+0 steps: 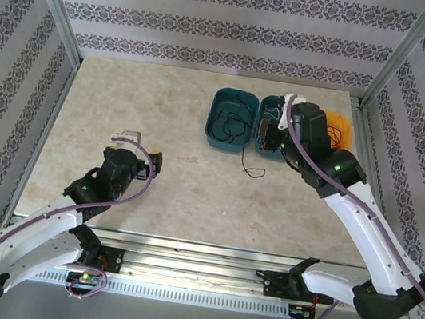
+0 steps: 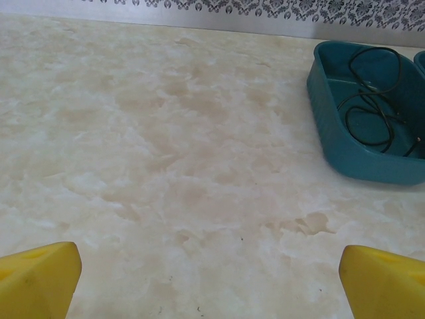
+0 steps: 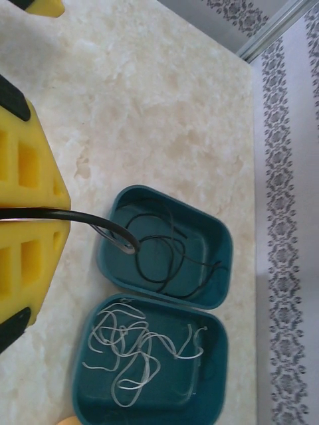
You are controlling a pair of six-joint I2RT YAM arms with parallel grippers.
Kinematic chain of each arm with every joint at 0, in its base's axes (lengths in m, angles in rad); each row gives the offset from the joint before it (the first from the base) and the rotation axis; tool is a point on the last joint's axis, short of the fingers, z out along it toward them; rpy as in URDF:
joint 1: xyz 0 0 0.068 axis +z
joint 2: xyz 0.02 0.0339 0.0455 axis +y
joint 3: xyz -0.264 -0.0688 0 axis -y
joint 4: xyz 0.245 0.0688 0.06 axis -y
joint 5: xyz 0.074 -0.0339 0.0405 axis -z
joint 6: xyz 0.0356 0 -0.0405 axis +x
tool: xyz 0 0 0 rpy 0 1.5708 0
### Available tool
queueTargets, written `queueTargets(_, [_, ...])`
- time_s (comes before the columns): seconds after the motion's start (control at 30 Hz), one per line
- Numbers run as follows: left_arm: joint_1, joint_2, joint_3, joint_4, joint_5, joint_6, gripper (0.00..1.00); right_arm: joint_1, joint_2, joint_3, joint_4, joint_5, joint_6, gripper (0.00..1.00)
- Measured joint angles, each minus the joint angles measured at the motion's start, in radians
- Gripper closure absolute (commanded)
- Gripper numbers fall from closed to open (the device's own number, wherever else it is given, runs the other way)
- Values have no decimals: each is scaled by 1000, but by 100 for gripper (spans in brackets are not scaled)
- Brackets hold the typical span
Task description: Untangle the cables
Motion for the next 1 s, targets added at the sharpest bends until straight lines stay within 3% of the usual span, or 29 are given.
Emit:
queueTargets(0.63, [0,-10,-11,6,2,16,1,-2,312,640,-178,15,-193,88])
queueTargets(1.0, [0,-29,-11,5,2,38,1,-72,502,806,-174,58,-240,90])
